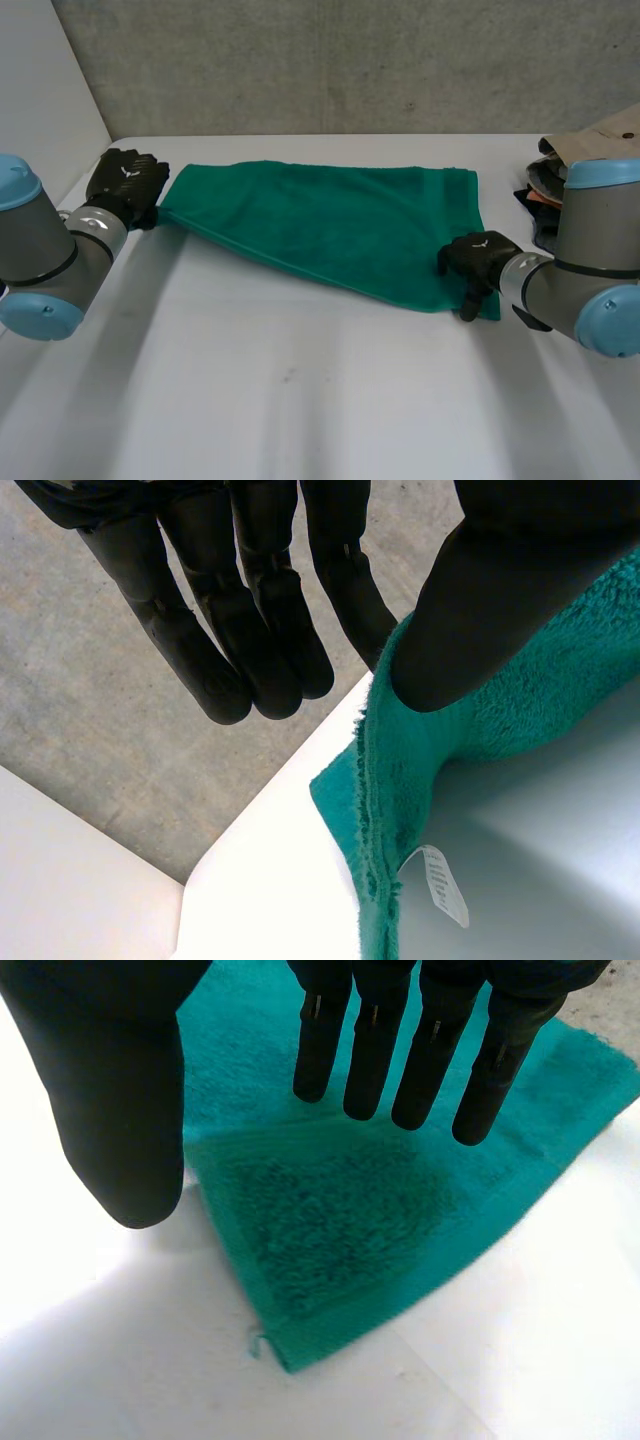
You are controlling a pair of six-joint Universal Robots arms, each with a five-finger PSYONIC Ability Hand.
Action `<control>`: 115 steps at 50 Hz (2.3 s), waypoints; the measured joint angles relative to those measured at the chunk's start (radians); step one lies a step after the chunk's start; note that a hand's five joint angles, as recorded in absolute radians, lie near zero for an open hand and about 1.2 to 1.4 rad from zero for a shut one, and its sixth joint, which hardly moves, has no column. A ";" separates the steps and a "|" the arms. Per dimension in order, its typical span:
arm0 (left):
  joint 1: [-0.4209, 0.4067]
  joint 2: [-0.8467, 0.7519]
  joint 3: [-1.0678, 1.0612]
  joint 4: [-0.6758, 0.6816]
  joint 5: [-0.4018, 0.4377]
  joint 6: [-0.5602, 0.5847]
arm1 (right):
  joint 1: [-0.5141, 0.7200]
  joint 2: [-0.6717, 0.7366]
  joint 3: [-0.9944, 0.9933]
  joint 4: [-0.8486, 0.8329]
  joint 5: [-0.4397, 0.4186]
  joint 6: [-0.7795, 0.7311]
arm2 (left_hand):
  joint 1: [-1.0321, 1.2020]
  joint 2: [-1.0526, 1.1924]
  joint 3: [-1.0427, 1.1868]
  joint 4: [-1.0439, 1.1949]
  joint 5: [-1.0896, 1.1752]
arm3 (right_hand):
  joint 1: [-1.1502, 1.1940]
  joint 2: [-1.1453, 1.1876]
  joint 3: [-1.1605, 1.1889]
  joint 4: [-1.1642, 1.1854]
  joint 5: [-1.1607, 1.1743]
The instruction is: Fold the laundry.
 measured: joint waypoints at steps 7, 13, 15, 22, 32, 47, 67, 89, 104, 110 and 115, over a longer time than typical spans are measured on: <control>0.000 0.000 0.001 -0.004 0.000 0.000 | 0.022 0.015 0.011 -0.041 0.006 0.029 | 0.000 0.000 0.000 0.000 0.000 | 0.000 0.000 0.000 0.000 0.000; 0.002 0.002 0.001 -0.005 0.000 0.000 | 0.026 0.046 0.011 -0.096 0.031 0.007 | 0.000 0.000 0.000 0.000 0.000 | 0.013 0.016 0.020 0.017 0.051; 0.002 0.003 0.001 -0.005 0.000 0.000 | 0.026 0.050 0.013 -0.120 0.041 -0.004 | 0.000 0.000 0.000 0.000 0.000 | 0.061 0.072 0.070 0.066 0.102; 0.000 0.018 -0.003 -0.030 -0.005 0.006 | 0.022 0.028 0.049 -0.241 0.087 -0.029 | 0.000 0.000 0.000 0.000 0.000 | 0.258 0.265 0.263 0.262 0.287; -0.009 0.080 -0.039 -0.168 -0.041 0.085 | 0.006 -0.052 0.111 -0.294 0.088 -0.043 | 0.000 0.000 0.000 0.000 0.000 | 0.588 0.633 0.643 0.654 0.664; 0.005 0.232 -0.206 -0.491 -0.078 0.280 | -0.096 -0.187 0.155 0.221 0.020 -0.354 | 0.000 0.000 0.000 0.000 0.000 | 0.588 0.633 0.643 0.655 0.665; -0.073 0.088 0.132 -0.568 -0.079 0.419 | -0.067 -0.161 -0.003 0.226 0.075 -0.513 | 0.000 0.000 0.001 0.000 0.000 | 0.588 0.633 0.647 0.657 0.692; -0.087 -0.035 0.732 0.027 -0.239 -0.076 | -0.004 -0.185 -0.408 -0.516 0.177 -0.083 | 0.000 0.001 0.001 0.001 0.000 | 0.588 0.633 0.647 0.658 0.692; -0.053 -0.071 0.276 0.039 -0.100 -0.034 | 0.000 -0.040 -0.225 -0.250 0.113 -0.124 | 0.000 0.002 0.001 0.001 0.000 | 0.588 0.633 0.647 0.659 0.692; -0.048 -0.048 0.030 -0.057 -0.073 0.070 | -0.026 -0.019 -0.103 -0.061 0.106 -0.193 | 0.000 0.002 0.001 0.001 0.000 | 0.588 0.633 0.647 0.659 0.692; -0.019 0.039 -0.186 -0.256 -0.090 0.282 | -0.073 -0.105 0.036 0.150 0.088 -0.315 | 0.000 0.002 0.001 0.001 0.000 | 0.588 0.633 0.647 0.659 0.692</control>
